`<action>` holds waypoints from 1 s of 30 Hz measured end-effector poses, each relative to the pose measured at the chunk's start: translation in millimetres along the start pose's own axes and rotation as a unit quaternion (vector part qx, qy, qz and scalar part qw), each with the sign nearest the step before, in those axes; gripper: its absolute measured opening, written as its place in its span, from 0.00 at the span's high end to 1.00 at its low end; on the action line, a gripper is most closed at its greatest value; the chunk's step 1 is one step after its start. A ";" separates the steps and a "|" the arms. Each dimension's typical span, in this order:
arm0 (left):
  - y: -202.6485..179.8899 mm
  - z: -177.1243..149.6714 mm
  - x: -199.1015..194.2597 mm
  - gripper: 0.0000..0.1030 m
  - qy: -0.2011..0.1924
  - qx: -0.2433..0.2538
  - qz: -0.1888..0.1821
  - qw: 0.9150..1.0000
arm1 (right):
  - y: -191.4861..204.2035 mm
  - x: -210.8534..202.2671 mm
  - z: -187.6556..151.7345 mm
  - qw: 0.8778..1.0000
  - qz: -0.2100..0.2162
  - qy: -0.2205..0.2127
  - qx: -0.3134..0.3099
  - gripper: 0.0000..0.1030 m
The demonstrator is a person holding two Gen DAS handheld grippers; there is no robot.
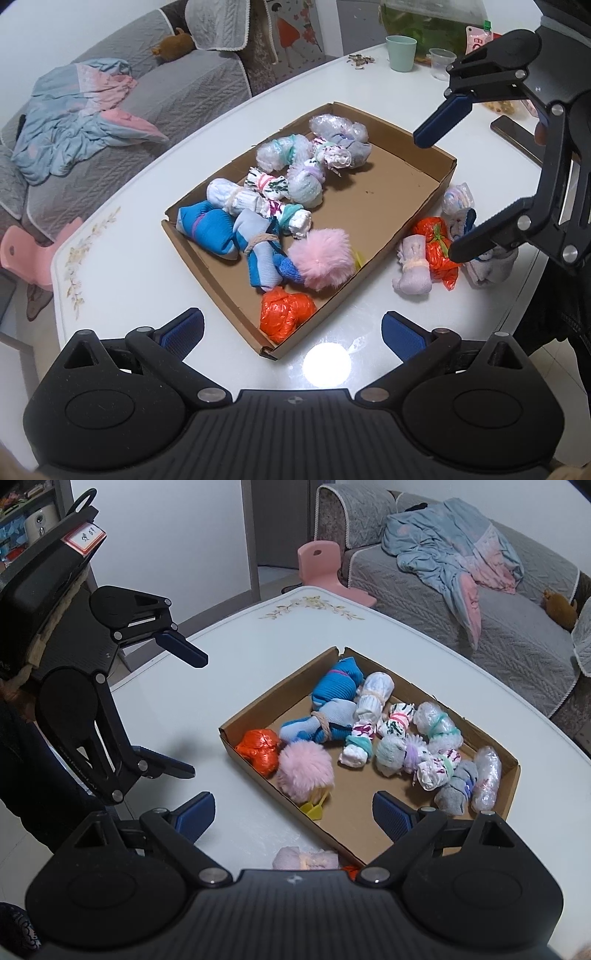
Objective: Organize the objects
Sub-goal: 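Move both grippers back toward the remaining pile, then grasp the lavender rolled sock with the left gripper while the right grasps the white knit sock with blue tie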
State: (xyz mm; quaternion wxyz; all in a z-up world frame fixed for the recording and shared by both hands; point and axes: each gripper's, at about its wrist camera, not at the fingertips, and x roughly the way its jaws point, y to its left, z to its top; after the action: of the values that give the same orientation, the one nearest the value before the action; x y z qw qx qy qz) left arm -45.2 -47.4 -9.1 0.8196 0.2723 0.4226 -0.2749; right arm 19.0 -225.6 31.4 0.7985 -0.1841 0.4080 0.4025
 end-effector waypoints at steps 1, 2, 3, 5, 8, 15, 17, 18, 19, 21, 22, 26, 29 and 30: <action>-2.1 -0.1 -1.5 0.00 -0.002 0.001 0.003 1.000 | 0.8 0.1 -0.3 1.000 -0.001 0.001 0.000 0.12; -5.2 0.2 -2.8 0.00 -0.004 0.002 0.005 1.000 | 1.5 -1.1 -1.7 1.000 -0.004 0.000 -0.001 0.12; -9.3 0.3 -4.0 0.00 -0.007 0.002 0.003 1.000 | 1.3 -3.0 -4.6 1.000 -0.008 -0.002 -0.001 0.11; -22.0 0.4 -3.4 0.00 -0.013 0.007 -0.005 1.000 | -1.6 -8.4 -16.6 1.000 -0.013 -0.003 0.007 0.09; -52.3 0.0 5.0 0.00 -0.020 0.038 -0.017 0.999 | -9.7 -16.1 -49.8 0.999 -0.030 -0.001 0.027 0.08; -102.9 2.2 42.1 0.00 -0.026 0.078 -0.043 0.996 | -21.5 0.5 -124.4 0.995 -0.040 0.022 0.086 0.14; -104.6 2.4 54.3 0.00 -0.025 0.073 -0.043 0.996 | -23.3 9.8 -130.0 0.994 -0.036 0.015 0.099 0.16; -104.4 2.4 59.7 0.00 -0.023 0.071 -0.041 0.996 | -23.8 14.3 -130.7 0.994 -0.035 0.011 0.102 0.18; -103.6 2.6 64.7 0.00 -0.021 0.067 -0.040 0.997 | -23.2 19.6 -131.1 0.994 -0.035 0.009 0.106 0.20; -101.3 2.1 72.9 0.00 -0.016 0.061 -0.042 0.997 | -25.1 31.0 -131.7 0.994 -0.029 0.009 0.110 0.30; -100.9 1.8 76.2 0.00 -0.015 0.061 -0.042 0.997 | -25.8 35.7 -132.0 0.993 -0.027 0.011 0.111 0.38; -106.1 4.3 83.4 0.00 -0.019 0.074 -0.042 0.996 | -24.6 48.0 -137.0 0.993 -0.024 0.022 0.110 0.47; -110.2 7.7 89.5 0.00 -0.032 0.084 -0.044 0.995 | -28.1 44.2 -142.9 0.992 -0.020 0.013 0.120 0.53; -110.7 9.1 91.5 0.00 -0.036 0.087 -0.045 0.995 | -29.8 42.3 -145.2 0.992 -0.021 0.011 0.123 0.53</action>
State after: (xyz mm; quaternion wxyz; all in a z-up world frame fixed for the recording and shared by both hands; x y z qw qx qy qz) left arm -70.6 -151.3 -105.3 0.7944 0.3133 0.3794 -0.3563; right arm -16.0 -313.2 -90.4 0.8185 -0.0976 0.4596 0.3307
